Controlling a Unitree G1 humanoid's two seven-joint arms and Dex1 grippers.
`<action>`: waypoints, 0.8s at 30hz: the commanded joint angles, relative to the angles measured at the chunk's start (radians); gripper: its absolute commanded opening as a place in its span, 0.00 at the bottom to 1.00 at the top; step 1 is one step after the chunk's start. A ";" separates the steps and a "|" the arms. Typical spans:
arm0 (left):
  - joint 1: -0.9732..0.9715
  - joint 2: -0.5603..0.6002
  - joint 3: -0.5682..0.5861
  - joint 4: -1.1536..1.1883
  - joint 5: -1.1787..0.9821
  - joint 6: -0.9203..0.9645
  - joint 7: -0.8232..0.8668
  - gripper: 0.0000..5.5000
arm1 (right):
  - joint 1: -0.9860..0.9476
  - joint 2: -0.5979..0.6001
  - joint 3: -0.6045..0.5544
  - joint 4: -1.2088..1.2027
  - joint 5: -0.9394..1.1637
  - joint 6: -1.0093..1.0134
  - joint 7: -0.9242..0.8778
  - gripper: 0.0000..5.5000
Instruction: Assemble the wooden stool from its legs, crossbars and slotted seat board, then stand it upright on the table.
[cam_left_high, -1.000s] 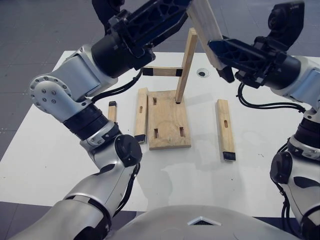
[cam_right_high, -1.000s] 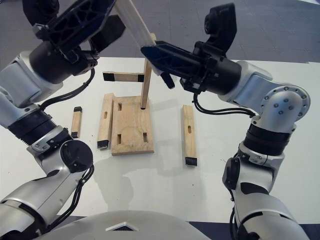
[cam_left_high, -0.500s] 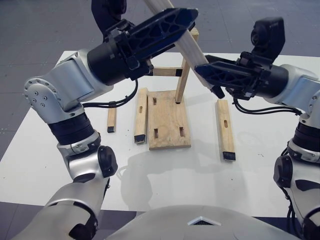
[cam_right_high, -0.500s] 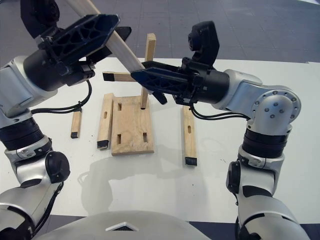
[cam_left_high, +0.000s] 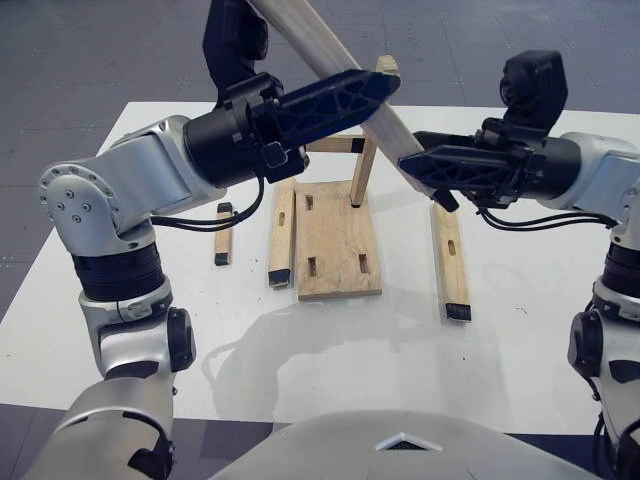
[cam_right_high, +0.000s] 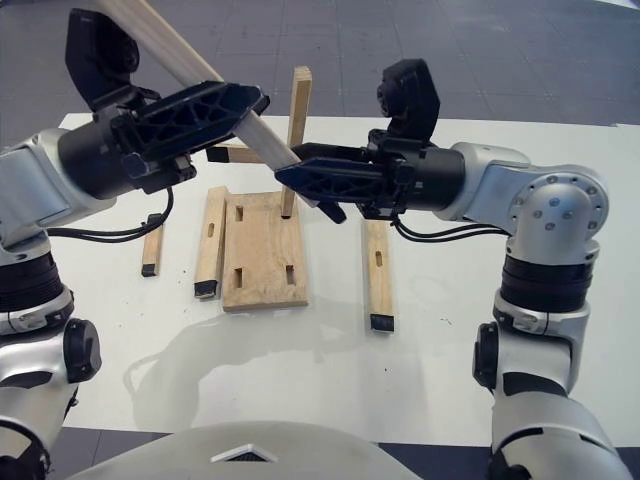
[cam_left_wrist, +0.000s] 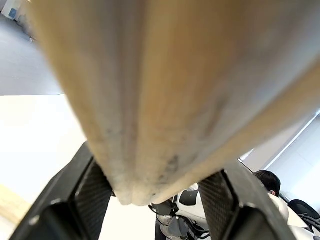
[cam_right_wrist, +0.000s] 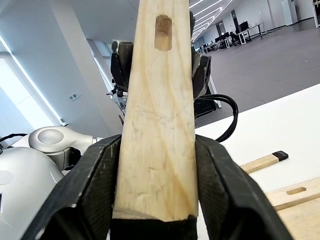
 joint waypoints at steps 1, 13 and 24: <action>0.017 0.028 -0.013 -0.018 -0.031 -0.022 -0.037 0.41 | -0.037 -0.027 -0.003 0.068 -0.081 -0.038 0.004 0.47; 0.160 0.145 0.015 -0.092 0.314 -0.093 -0.173 0.37 | -0.003 0.028 0.001 0.239 -0.474 -0.225 -0.364 0.71; 0.224 0.220 0.118 -0.124 0.471 -0.149 -0.315 0.37 | 0.450 0.107 0.279 -0.407 -0.644 0.047 -0.737 0.71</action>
